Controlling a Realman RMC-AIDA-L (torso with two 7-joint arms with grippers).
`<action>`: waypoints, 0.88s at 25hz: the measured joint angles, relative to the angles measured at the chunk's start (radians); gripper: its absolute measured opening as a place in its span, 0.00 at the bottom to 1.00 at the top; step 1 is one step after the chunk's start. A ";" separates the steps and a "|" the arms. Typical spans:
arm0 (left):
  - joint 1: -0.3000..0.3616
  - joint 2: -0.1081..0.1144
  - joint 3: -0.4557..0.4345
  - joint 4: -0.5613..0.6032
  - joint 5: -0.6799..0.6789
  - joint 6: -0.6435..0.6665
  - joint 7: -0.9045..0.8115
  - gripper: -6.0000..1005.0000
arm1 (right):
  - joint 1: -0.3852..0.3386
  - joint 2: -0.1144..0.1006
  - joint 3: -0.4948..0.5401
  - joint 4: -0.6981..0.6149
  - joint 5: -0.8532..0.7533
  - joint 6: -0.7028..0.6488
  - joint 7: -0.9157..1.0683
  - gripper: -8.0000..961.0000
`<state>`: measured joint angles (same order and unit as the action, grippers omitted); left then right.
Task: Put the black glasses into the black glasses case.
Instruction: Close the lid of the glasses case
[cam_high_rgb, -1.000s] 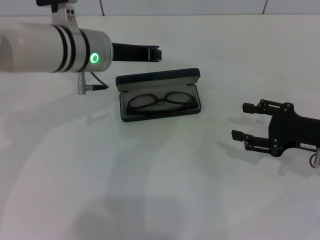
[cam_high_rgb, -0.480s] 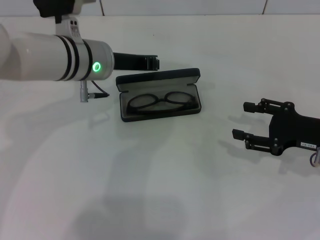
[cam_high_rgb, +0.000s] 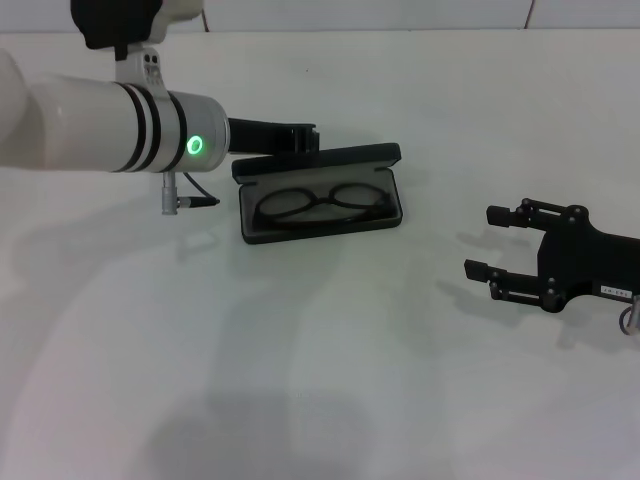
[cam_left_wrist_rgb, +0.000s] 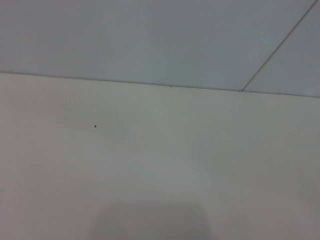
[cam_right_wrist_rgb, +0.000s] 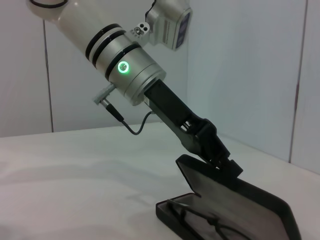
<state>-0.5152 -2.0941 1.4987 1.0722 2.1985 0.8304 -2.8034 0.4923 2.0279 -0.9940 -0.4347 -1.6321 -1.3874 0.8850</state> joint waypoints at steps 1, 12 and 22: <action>0.002 0.000 0.000 0.000 0.000 0.000 0.002 0.03 | 0.000 0.000 0.000 0.000 0.000 0.000 0.000 0.73; 0.077 -0.003 0.021 -0.003 -0.123 -0.036 0.118 0.03 | 0.000 0.000 0.001 -0.003 0.000 0.001 0.000 0.73; 0.053 0.001 0.029 -0.003 -0.118 -0.027 0.096 0.03 | 0.002 0.000 -0.003 -0.002 0.000 0.017 0.000 0.73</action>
<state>-0.4625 -2.0926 1.5277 1.0695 2.0806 0.8029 -2.7076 0.4939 2.0279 -0.9970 -0.4367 -1.6321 -1.3700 0.8851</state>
